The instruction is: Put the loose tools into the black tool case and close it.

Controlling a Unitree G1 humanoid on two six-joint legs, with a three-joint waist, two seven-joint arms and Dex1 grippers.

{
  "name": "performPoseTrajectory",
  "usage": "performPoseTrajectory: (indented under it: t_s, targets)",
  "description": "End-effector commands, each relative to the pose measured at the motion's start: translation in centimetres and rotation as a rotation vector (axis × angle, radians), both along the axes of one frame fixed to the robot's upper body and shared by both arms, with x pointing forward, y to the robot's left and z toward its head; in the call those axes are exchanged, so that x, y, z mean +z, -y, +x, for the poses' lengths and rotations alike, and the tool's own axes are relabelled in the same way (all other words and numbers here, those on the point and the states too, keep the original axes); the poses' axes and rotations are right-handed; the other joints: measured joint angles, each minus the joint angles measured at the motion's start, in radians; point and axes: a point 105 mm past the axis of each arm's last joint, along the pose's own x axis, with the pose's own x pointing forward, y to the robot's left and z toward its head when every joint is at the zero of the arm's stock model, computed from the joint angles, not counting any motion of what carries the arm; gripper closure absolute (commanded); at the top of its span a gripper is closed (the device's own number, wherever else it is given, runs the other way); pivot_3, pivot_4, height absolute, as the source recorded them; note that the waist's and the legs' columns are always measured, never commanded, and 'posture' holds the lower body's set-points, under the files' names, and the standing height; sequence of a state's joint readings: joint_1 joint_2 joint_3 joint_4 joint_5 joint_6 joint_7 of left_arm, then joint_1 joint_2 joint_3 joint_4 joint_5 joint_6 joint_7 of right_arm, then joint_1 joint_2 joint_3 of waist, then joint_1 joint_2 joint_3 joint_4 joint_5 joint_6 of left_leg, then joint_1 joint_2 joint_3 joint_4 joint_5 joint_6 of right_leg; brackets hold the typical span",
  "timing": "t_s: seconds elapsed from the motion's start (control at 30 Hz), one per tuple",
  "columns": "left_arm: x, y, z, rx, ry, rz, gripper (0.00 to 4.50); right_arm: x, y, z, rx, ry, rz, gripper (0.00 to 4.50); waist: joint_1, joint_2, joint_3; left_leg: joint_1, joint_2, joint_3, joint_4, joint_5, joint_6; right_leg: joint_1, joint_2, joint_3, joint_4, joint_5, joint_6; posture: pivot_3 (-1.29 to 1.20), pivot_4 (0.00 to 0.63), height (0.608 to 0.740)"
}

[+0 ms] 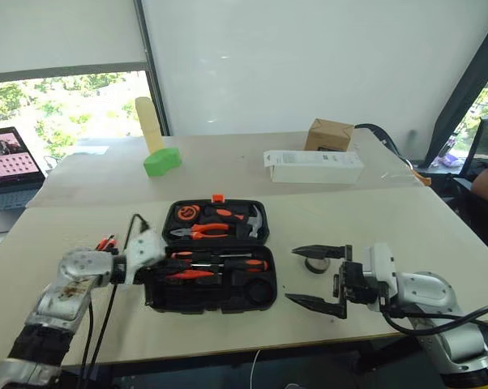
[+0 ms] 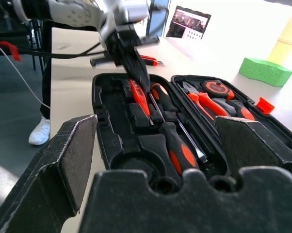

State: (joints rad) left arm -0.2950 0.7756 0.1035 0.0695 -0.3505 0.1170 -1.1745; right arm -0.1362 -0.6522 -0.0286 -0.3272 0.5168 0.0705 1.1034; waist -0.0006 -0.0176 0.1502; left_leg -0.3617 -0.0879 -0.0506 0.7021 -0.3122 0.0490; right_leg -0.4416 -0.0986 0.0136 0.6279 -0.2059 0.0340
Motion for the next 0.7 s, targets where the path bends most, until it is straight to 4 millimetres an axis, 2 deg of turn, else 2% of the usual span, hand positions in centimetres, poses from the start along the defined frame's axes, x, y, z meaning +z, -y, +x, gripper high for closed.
performPoseTrajectory:
  t_s: [0.03,0.13,0.27,0.33,0.4,0.47,0.53,0.63,0.7]
  targets:
    - [3.7,-5.9,-1.6,0.254,0.15,-0.151,3.35,0.9,1.0,-0.1,-0.024,0.039,0.047,0.0,-0.005,0.0,0.0,0.0,0.0,0.0,0.0,0.0,0.0,0.0,0.0,0.0,0.0,0.0,0.0,0.0,0.15,0.74]
    - [1.7,-10.7,-4.5,0.474,0.138,-0.158,2.35,0.7,1.2,-0.2,-0.028,0.044,0.061,0.0,-0.016,0.0,0.0,0.006,0.0,0.0,-0.006,0.0,0.0,0.002,-0.001,0.001,-0.002,0.0,0.0,0.0,0.15,0.74]
    - [-1.1,-16.7,-9.5,0.807,0.117,-0.176,0.9,0.6,0.9,-0.3,-0.026,0.055,0.08,0.0,-0.012,-0.001,0.0,0.009,-0.001,0.0,-0.007,-0.002,0.0,0.002,0.0,0.0,-0.004,0.0,0.0,0.0,0.15,0.74]
    - [-2.0,-18.8,-11.4,0.948,0.113,-0.194,0.12,0.6,0.8,-0.5,-0.018,0.064,0.088,0.0,-0.008,-0.003,0.0,0.009,-0.001,0.0,-0.007,-0.003,0.0,0.003,0.0,0.0,-0.004,0.0,-0.001,0.0,0.15,0.74]
    - [-3.3,-20.9,-13.9,1.092,0.076,-0.228,0.05,0.7,0.5,-0.5,-0.015,0.061,0.106,0.0,0.006,-0.004,0.0,0.009,-0.001,0.0,-0.007,-0.004,0.001,0.003,-0.001,0.0,-0.005,0.0,0.0,0.0,0.15,0.74]
    - [-4.3,-21.6,-15.6,1.16,0.024,-0.248,0.05,0.8,0.3,-0.6,-0.01,0.059,0.115,0.0,0.012,-0.004,0.0,0.01,-0.001,0.0,-0.006,-0.004,0.001,0.004,-0.002,-0.001,-0.005,0.0,0.0,0.0,0.15,0.74]
    - [-4.0,-21.6,-15.3,1.169,0.033,-0.263,0.05,1.1,0.3,-0.4,-0.013,0.077,0.122,0.0,0.015,-0.005,-0.001,0.01,-0.001,0.0,-0.006,-0.004,0.002,0.005,-0.003,-0.001,-0.005,0.0,0.0,0.0,0.15,0.74]
    - [-2.8,-20.7,-13.0,1.102,0.036,-0.3,0.05,1.6,0.1,-0.1,-0.017,0.101,0.131,0.0,0.026,-0.005,-0.001,0.01,-0.001,-0.002,-0.005,-0.007,0.007,0.004,-0.003,-0.004,-0.004,0.0,0.0,0.0,0.15,0.74]
    - [-2.1,-20.0,-10.5,1.044,0.007,-0.303,0.05,1.8,0.0,0.0,-0.014,0.105,0.132,0.0,0.029,-0.006,-0.001,0.011,-0.001,-0.003,-0.004,-0.006,0.006,0.004,-0.003,-0.005,-0.004,0.001,-0.002,0.0,0.15,0.74]
